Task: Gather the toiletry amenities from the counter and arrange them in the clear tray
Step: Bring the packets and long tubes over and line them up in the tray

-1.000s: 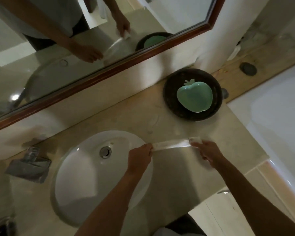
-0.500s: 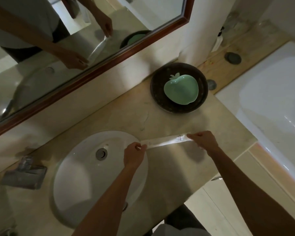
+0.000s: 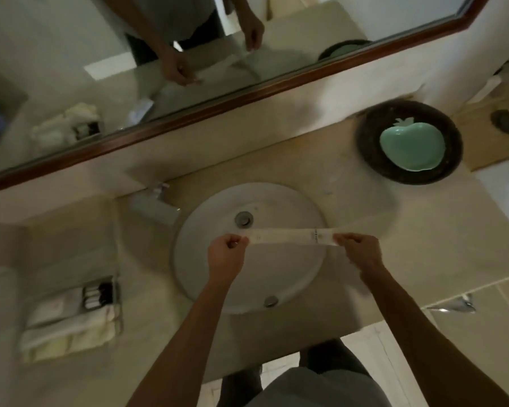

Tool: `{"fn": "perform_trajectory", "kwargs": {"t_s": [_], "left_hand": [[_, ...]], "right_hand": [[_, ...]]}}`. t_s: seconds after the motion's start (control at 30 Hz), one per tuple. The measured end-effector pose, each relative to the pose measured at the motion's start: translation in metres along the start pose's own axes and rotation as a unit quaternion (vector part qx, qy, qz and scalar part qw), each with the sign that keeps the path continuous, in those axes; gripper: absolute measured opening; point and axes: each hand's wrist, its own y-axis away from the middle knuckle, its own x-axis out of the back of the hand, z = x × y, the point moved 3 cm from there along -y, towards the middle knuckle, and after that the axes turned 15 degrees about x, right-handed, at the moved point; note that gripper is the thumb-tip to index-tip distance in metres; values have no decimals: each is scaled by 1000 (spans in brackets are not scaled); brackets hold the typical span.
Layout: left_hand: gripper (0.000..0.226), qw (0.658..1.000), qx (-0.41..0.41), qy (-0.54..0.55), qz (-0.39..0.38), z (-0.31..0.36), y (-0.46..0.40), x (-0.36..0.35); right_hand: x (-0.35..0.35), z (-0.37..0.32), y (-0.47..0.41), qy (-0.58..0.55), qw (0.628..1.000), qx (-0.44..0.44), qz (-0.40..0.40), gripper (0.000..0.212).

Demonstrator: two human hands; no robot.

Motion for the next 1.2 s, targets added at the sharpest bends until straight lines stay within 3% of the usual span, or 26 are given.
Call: {"fn": "perform_trajectory", "kwargs": {"t_s": [0.2, 0.4, 0.57, 0.8, 1.2], "left_hand": [[12, 995, 44, 50, 76, -137, 0, 154], [12, 982, 96, 110, 122, -259, -18, 284], [13, 975, 121, 118, 143, -323, -49, 360], [25, 970, 171, 44, 168, -366, -81, 395], [24, 958, 170, -84, 216, -367, -92, 389]], "right_hand": [[-143, -38, 111, 6, 990, 43, -136, 6], [-283, -48, 214, 31, 976, 78, -202, 6], [-370, -61, 266, 96, 954, 112, -260, 15], [-439, -82, 289, 224, 910, 191, -293, 22], [-458, -72, 297, 354, 863, 248, -262, 27]]}}
